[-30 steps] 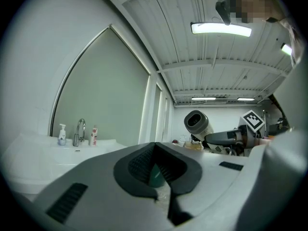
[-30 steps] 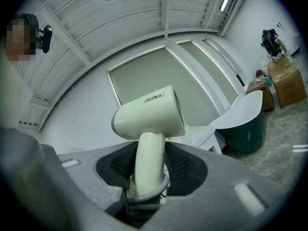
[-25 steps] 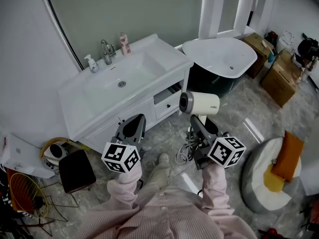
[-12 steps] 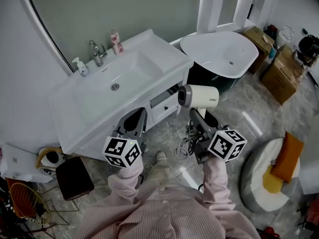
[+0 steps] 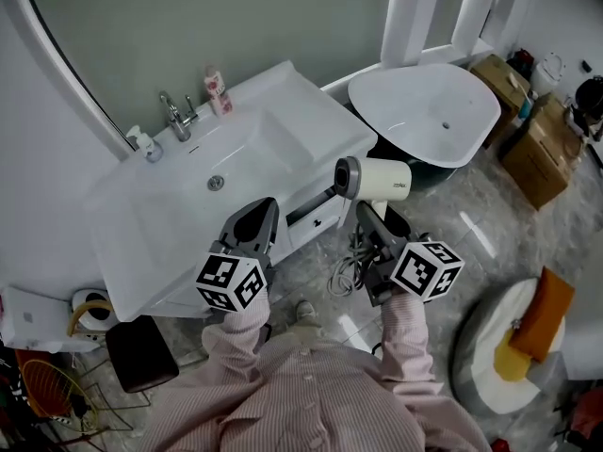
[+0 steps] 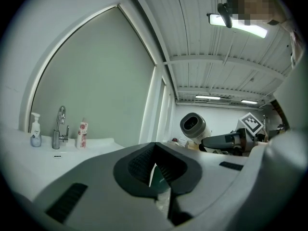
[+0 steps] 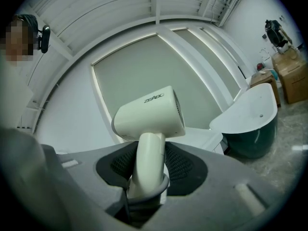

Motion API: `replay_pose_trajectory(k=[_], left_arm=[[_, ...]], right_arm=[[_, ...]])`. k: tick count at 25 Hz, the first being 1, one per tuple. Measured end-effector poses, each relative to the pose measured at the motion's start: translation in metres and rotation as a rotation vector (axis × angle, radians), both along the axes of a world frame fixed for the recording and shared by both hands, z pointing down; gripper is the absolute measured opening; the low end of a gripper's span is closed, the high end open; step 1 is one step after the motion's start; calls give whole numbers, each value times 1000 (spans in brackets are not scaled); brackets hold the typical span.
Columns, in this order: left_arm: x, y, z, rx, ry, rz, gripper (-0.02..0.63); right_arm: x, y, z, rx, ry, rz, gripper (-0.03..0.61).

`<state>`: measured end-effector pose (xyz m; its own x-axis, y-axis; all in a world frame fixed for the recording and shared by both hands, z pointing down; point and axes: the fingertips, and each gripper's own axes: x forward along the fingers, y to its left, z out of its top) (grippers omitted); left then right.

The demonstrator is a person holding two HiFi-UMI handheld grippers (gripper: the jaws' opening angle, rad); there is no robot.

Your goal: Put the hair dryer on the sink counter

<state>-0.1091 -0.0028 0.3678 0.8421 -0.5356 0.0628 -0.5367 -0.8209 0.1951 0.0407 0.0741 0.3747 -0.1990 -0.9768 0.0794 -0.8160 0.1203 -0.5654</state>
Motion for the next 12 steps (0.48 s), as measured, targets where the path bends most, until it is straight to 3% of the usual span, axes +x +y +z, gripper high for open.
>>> replay_pose_trajectory(k=[12], left_arm=[[22, -58, 8, -27, 7, 4, 2]], right_arm=[[21, -59, 6, -11, -3, 9, 167]])
